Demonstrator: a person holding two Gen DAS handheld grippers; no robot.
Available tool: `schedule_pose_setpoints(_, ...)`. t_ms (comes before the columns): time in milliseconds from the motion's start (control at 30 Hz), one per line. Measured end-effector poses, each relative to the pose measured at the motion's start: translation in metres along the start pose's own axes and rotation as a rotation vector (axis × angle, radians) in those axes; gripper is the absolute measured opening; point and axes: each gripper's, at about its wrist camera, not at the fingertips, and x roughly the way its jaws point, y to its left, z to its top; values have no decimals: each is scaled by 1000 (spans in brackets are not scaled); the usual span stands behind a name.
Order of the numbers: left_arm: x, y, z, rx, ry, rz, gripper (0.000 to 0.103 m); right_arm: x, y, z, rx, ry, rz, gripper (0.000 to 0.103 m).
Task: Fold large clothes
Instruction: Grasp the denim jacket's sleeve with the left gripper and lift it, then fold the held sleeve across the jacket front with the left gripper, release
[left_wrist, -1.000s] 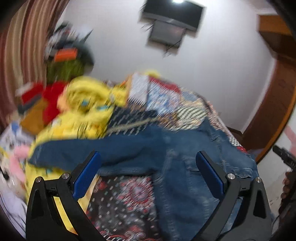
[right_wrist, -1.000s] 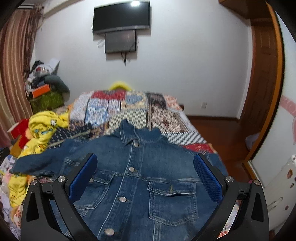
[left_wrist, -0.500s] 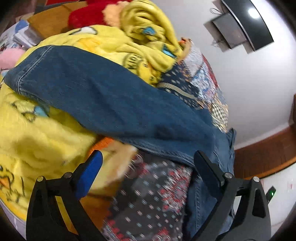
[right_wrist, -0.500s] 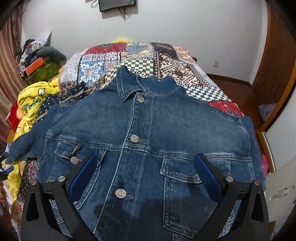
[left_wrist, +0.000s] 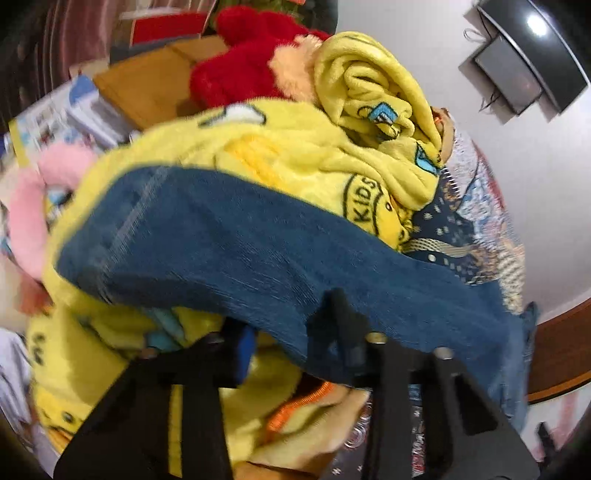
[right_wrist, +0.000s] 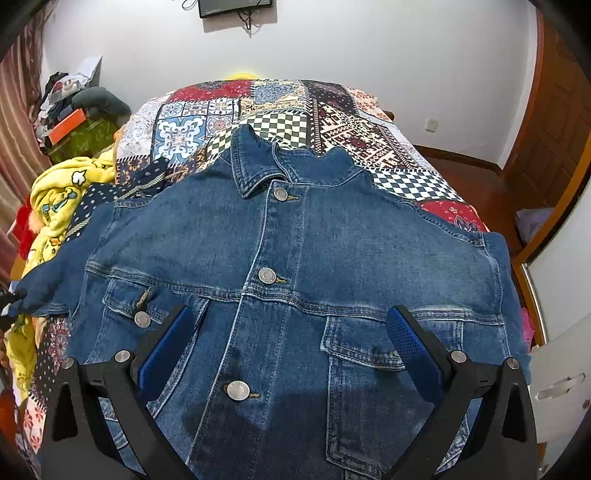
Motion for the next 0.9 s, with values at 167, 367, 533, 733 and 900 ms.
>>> schedule_pose_setpoints(167, -22, -37, 14, 124, -100, 70, 8, -9, -3, 3, 16, -14, 15, 103)
schedule_pose_setpoints(367, -76, -100, 33, 258, -252, 19, 5, -23, -11, 5, 39, -45, 35, 103)
schedule_pose_setpoints(533, -120, -183, 35, 385, -350, -115, 4, -34, -24, 6, 71, -67, 54, 103)
schedule_pose_setpoints(733, -144, -296, 5, 566, -372, -278, 4, -45, -41, 9, 81, -82, 66, 103)
schedule_pose_setpoints(900, -131, -371, -44, 692, -294, -379, 4, -52, -59, 6, 88, -93, 65, 103)
